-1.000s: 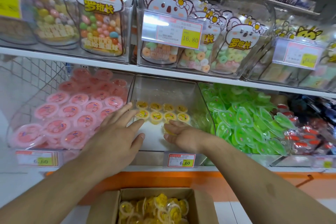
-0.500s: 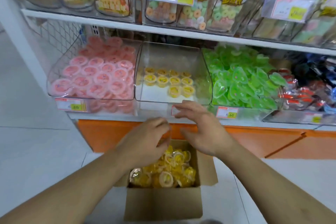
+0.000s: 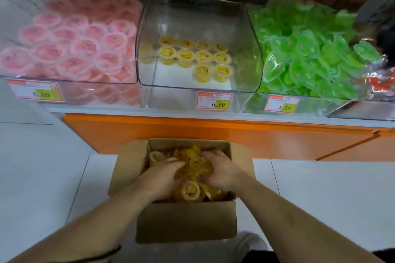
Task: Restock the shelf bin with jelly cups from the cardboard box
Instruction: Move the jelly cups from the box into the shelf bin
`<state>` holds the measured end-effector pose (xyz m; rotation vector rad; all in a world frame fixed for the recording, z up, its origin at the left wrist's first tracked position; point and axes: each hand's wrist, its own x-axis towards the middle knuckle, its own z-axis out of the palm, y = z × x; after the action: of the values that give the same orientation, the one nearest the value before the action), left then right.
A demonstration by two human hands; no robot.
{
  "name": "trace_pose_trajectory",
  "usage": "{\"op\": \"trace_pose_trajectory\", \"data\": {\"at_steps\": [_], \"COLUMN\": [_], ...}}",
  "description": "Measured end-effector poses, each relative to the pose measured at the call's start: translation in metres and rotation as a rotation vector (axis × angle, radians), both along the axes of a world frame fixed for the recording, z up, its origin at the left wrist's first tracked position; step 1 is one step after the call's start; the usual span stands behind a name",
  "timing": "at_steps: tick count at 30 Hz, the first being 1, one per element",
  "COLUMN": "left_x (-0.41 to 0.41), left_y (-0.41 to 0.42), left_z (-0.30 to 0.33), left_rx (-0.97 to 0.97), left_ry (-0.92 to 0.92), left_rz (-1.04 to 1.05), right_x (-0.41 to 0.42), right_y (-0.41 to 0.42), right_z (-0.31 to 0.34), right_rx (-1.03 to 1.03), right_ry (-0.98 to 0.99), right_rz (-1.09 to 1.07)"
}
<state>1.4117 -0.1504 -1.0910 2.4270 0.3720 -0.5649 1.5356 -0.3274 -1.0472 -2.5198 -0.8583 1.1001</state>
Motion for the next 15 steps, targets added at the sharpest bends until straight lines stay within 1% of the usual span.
{"op": "trace_pose_trajectory", "data": {"at_steps": [2,4,10,15], "left_x": [0.002,0.004,0.006,0.001], "left_y": [0.0,-0.001,-0.003,-0.001], "left_z": [-0.021,-0.031,-0.033,-0.024], "left_rx": [0.004,-0.011,-0.075,-0.175], "left_ry": [0.032,0.03,-0.041,-0.083], "left_rz": [0.013,0.039,0.13,0.223], "right_x": [0.002,0.003,0.015,0.012], "right_y": [0.004,0.006,0.006,0.012], "right_z": [-0.011,-0.023,-0.051,-0.05], "right_rx": [0.007,0.035,0.003,-0.018], "right_ry": [0.035,0.025,-0.004,-0.084], "right_rz": [0.005,-0.001,-0.091,-0.105]}}
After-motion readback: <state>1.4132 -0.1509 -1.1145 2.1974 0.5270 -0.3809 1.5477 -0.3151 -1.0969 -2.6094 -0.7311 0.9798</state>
